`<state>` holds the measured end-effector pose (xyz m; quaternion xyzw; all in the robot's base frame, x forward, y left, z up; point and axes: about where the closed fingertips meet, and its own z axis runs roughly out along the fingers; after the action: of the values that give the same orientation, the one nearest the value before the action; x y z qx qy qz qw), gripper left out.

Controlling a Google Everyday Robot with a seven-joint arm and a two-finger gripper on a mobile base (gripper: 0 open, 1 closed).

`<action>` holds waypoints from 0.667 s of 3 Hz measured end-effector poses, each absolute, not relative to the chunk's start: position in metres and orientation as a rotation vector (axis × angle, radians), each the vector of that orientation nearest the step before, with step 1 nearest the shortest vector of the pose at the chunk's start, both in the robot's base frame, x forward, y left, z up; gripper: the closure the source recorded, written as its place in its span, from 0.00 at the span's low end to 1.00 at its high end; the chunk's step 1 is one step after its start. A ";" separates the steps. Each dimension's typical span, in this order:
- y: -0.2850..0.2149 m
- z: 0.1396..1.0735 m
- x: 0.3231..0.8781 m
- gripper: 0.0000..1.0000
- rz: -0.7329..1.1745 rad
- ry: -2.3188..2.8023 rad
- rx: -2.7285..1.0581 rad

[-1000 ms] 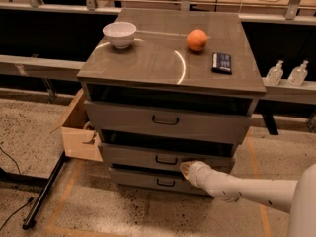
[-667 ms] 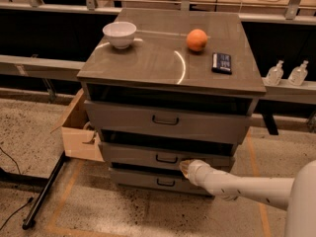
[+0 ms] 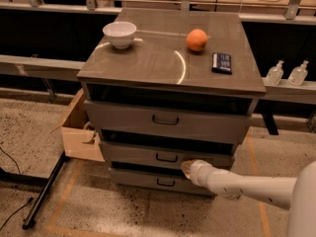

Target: Close middle drawer

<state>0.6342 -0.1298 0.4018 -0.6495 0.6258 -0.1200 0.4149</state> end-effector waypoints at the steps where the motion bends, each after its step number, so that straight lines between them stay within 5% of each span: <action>1: -0.144 0.403 0.591 1.00 -0.196 1.641 -1.661; 2: -0.162 0.407 0.529 1.00 -0.067 1.728 -1.693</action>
Offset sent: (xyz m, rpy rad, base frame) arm -0.1912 -0.0592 0.0151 0.0666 0.4056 0.0172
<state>0.5289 -0.1621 0.4069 -0.6547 0.6679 -0.0259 0.3530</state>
